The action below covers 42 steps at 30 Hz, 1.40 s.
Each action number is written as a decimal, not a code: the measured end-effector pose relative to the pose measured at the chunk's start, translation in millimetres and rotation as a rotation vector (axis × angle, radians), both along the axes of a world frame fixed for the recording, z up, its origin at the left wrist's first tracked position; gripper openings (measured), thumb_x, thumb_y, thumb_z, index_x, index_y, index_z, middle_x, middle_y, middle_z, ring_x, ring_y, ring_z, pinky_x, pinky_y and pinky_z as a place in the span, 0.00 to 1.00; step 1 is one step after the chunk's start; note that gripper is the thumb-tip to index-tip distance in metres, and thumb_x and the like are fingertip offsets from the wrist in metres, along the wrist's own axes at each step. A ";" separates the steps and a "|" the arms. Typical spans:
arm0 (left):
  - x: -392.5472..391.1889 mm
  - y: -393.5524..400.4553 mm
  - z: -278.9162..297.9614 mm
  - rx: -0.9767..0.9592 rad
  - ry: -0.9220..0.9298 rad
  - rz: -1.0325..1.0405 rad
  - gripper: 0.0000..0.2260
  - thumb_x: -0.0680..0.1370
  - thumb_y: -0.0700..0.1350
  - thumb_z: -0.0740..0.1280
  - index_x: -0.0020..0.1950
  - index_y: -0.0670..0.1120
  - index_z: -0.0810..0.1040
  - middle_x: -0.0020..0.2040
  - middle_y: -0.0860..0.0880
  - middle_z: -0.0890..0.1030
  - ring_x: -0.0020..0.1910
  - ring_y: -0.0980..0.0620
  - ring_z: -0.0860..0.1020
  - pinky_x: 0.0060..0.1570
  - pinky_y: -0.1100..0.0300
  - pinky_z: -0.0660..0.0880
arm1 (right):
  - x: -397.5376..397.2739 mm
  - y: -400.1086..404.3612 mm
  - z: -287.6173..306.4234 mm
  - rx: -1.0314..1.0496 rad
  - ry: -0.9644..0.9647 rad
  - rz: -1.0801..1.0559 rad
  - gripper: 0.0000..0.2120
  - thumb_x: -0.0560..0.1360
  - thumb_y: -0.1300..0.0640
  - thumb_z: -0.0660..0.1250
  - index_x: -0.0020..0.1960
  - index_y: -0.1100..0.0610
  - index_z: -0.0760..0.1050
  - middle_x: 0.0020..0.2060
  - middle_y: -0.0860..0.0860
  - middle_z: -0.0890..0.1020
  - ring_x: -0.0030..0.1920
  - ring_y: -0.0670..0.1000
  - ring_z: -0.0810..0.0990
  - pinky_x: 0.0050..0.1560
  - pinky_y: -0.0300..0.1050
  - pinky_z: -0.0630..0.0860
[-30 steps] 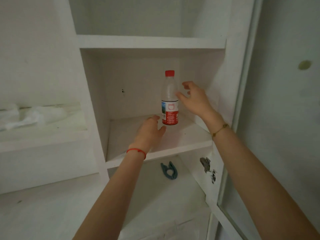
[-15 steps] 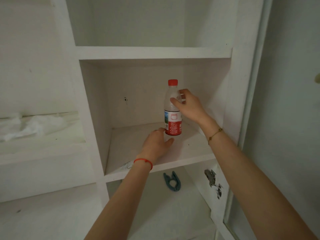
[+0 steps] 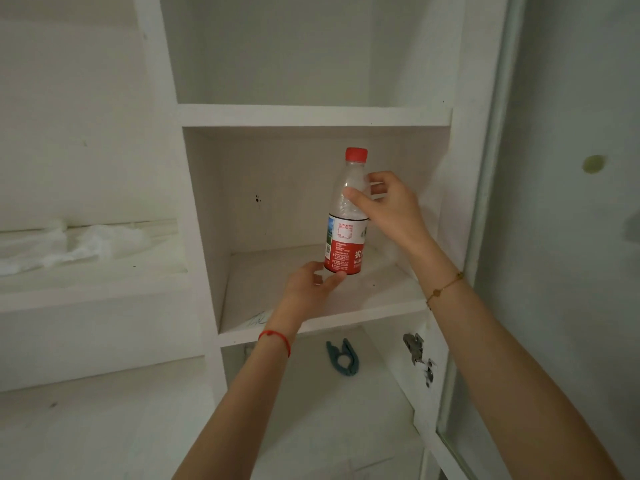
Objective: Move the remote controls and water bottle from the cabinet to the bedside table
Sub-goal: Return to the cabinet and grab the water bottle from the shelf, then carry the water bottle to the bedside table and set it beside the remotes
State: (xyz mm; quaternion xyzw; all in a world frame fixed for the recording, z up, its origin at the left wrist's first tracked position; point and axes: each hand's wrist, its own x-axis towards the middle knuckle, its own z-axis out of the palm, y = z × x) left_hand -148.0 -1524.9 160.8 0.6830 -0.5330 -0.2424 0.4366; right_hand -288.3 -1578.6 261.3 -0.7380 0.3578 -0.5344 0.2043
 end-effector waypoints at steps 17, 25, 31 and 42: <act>24.0 115.7 -21.1 -0.041 0.667 -0.255 0.19 0.78 0.39 0.66 0.69 0.37 0.72 0.61 0.39 0.81 0.59 0.43 0.80 0.56 0.56 0.79 | 13.8 85.1 -27.0 -0.048 0.004 0.250 0.20 0.79 0.46 0.62 0.65 0.58 0.72 0.60 0.50 0.79 0.59 0.47 0.79 0.61 0.43 0.76; 38.8 168.7 -50.8 -0.034 0.738 -0.202 0.15 0.78 0.37 0.65 0.65 0.39 0.75 0.56 0.41 0.83 0.54 0.46 0.83 0.55 0.55 0.80 | 31.8 123.0 -59.5 -0.009 0.016 0.339 0.22 0.78 0.45 0.63 0.66 0.57 0.71 0.61 0.50 0.79 0.58 0.47 0.80 0.61 0.46 0.77; 45.2 197.8 -80.5 0.011 0.800 -0.163 0.18 0.76 0.38 0.66 0.66 0.39 0.75 0.59 0.40 0.82 0.57 0.44 0.81 0.55 0.56 0.80 | 37.9 144.6 -90.5 0.039 0.023 0.379 0.20 0.78 0.47 0.65 0.66 0.56 0.72 0.61 0.49 0.80 0.58 0.46 0.80 0.59 0.40 0.77; 45.6 237.7 -148.0 0.101 0.952 -0.111 0.26 0.72 0.40 0.68 0.70 0.37 0.70 0.63 0.36 0.79 0.63 0.39 0.77 0.61 0.53 0.76 | 44.1 177.3 -153.0 0.157 0.080 0.456 0.19 0.77 0.50 0.67 0.65 0.56 0.73 0.60 0.48 0.80 0.56 0.45 0.80 0.58 0.37 0.77</act>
